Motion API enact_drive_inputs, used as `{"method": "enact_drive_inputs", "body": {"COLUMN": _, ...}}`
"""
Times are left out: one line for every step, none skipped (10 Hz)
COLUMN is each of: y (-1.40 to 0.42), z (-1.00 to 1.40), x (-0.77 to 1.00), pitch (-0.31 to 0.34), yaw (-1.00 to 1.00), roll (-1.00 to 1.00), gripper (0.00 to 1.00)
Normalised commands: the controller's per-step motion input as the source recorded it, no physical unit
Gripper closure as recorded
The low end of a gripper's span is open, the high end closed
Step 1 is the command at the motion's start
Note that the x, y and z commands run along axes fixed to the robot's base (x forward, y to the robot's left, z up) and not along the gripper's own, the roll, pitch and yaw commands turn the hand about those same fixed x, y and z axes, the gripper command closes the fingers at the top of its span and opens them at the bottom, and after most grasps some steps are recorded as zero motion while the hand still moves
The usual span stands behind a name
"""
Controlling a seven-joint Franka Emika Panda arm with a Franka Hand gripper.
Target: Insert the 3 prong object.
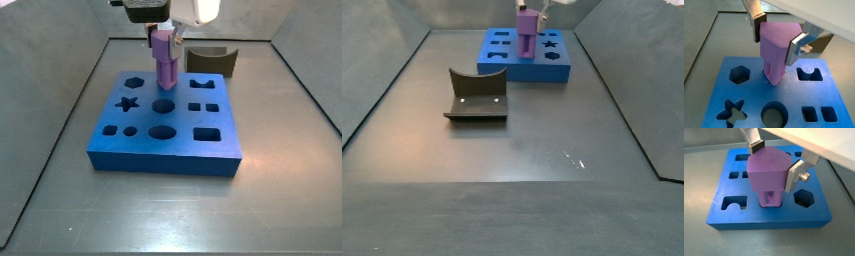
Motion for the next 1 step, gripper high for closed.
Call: {"method": "enact_drive_inputs", "body": {"y": 0.0, "z": 0.0, "x": 0.0, "pitch": 0.0, "yaw": 0.0, "roll": 0.0, "gripper": 1.0}}
